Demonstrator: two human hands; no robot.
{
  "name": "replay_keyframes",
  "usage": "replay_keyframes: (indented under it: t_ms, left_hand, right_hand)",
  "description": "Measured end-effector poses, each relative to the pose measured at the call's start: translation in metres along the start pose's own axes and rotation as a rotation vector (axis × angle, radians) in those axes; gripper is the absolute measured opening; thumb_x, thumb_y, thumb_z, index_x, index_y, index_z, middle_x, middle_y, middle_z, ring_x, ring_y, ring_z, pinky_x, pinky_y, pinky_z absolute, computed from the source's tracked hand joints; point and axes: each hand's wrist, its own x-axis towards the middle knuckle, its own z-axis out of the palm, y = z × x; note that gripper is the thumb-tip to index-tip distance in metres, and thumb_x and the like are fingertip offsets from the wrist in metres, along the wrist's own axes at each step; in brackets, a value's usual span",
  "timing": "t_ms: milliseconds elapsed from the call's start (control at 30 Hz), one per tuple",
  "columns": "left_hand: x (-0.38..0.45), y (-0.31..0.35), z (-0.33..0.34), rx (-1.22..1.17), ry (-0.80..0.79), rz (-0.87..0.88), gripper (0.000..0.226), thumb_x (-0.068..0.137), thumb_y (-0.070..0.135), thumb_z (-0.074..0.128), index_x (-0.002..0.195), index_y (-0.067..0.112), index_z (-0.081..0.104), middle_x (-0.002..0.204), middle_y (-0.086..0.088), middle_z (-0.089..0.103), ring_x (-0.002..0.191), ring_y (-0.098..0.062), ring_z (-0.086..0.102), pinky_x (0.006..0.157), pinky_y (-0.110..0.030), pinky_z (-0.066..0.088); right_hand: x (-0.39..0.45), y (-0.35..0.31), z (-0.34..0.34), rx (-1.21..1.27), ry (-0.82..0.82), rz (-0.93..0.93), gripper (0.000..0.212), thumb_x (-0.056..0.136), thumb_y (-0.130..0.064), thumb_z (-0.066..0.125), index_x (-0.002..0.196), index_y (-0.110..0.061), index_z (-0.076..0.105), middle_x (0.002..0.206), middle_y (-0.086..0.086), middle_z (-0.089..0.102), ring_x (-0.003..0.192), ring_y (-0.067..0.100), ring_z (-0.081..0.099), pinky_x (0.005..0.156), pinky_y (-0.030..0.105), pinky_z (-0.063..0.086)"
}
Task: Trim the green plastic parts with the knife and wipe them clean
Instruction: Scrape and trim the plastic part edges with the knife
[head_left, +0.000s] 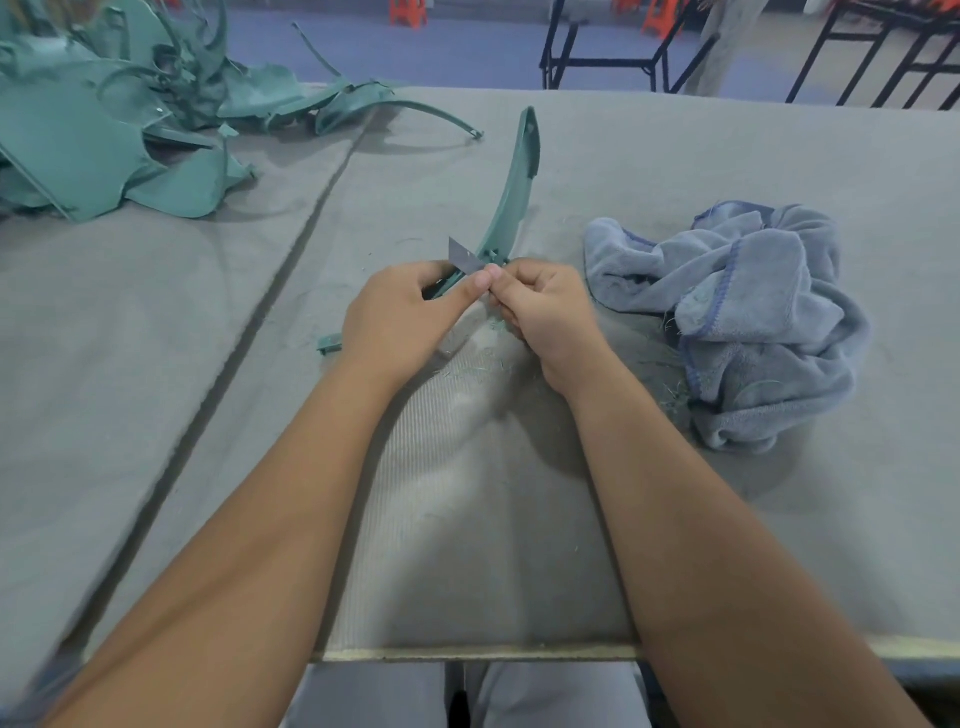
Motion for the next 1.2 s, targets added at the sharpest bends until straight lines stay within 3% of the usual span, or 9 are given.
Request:
replay_keyframes:
  t_ms: [167,433,733,900,1000,1067,1133,1167,1200]
  left_hand:
    - [0.000,0.003,0.001,-0.009,0.025,-0.023,0.041,0.071,0.085,0.046,0.081,0.052,0.069,0.045,0.010,0.040,0.043,-0.006,0.037,0.049,-0.028,0.027]
    - [-0.002,0.008,0.002,0.029,0.058,-0.050,0.046,0.068,0.087,0.044,0.067,0.047,0.067,0.043,0.007,0.040,0.042,-0.007,0.038,0.047,-0.029,0.023]
    - [-0.001,0.009,0.005,0.129,0.132,-0.082,0.062,0.065,0.092,0.044,0.076,0.036,0.070,0.046,0.007,0.047,0.044,-0.009,0.045,0.046,-0.027,0.028]
    - [-0.004,0.009,0.005,0.324,0.168,-0.044,0.061,0.074,0.082,0.050,0.060,0.022,0.054,0.044,0.005,0.045,0.046,-0.009,0.046,0.045,-0.025,0.025]
    - [-0.008,0.008,0.003,0.328,0.171,0.018,0.060,0.083,0.077,0.040,0.056,0.023,0.041,0.046,0.005,0.042,0.047,-0.009,0.043,0.046,-0.027,0.022]
    - [-0.007,0.006,-0.001,0.288,0.133,0.058,0.052,0.090,0.070,0.033,0.063,0.030,0.050,0.050,0.005,0.044,0.052,-0.011,0.046,0.048,-0.028,0.024]
    - [-0.006,0.003,-0.007,0.227,0.045,0.081,0.040,0.096,0.063,0.031,0.094,0.043,0.066,0.053,0.010,0.048,0.058,-0.010,0.048,0.052,-0.028,0.029]
    - [-0.005,0.001,-0.010,0.204,-0.004,0.088,0.036,0.098,0.059,0.032,0.106,0.047,0.065,0.054,0.012,0.049,0.059,-0.009,0.049,0.053,-0.029,0.032]
    - [-0.006,0.001,-0.013,0.181,-0.049,0.095,0.034,0.100,0.055,0.033,0.107,0.047,0.065,0.055,0.013,0.051,0.060,-0.010,0.050,0.055,-0.030,0.035]
  right_hand:
    - [0.000,0.000,-0.001,0.018,0.026,-0.004,0.034,0.095,-0.011,0.057,0.062,-0.010,0.056,0.040,-0.013,0.038,0.041,0.001,0.032,0.044,0.014,0.027]
    - [-0.002,-0.001,0.000,0.002,0.053,-0.030,0.033,0.095,-0.012,0.059,0.062,-0.012,0.058,0.040,-0.015,0.044,0.041,0.000,0.038,0.047,0.012,0.030]
    - [-0.001,0.000,-0.001,-0.009,0.067,-0.046,0.032,0.095,-0.014,0.059,0.063,-0.015,0.059,0.042,-0.015,0.047,0.041,-0.001,0.041,0.046,0.012,0.031]
    - [0.002,-0.005,-0.006,0.233,0.228,0.074,0.034,0.097,-0.018,0.056,0.064,-0.014,0.052,0.044,-0.009,0.035,0.039,0.005,0.024,0.041,0.020,0.021]
    - [0.001,-0.011,-0.013,0.450,0.276,0.153,0.032,0.099,-0.021,0.054,0.069,-0.012,0.050,0.050,-0.002,0.035,0.039,0.007,0.022,0.042,0.023,0.016]
    - [0.000,-0.013,-0.016,0.470,0.253,0.160,0.030,0.098,-0.021,0.054,0.070,-0.011,0.050,0.052,0.000,0.037,0.039,0.009,0.023,0.044,0.025,0.015]
    - [-0.002,-0.014,-0.016,0.427,0.187,0.147,0.029,0.097,-0.020,0.055,0.070,-0.012,0.050,0.051,-0.002,0.043,0.039,0.008,0.027,0.044,0.024,0.015]
    - [-0.003,-0.015,-0.015,0.403,0.148,0.137,0.029,0.097,-0.020,0.055,0.069,-0.012,0.051,0.051,-0.005,0.046,0.039,0.007,0.029,0.043,0.023,0.016]
    - [-0.003,-0.016,-0.014,0.378,0.110,0.128,0.029,0.097,-0.020,0.055,0.069,-0.012,0.052,0.050,-0.006,0.048,0.040,0.006,0.030,0.043,0.022,0.017]
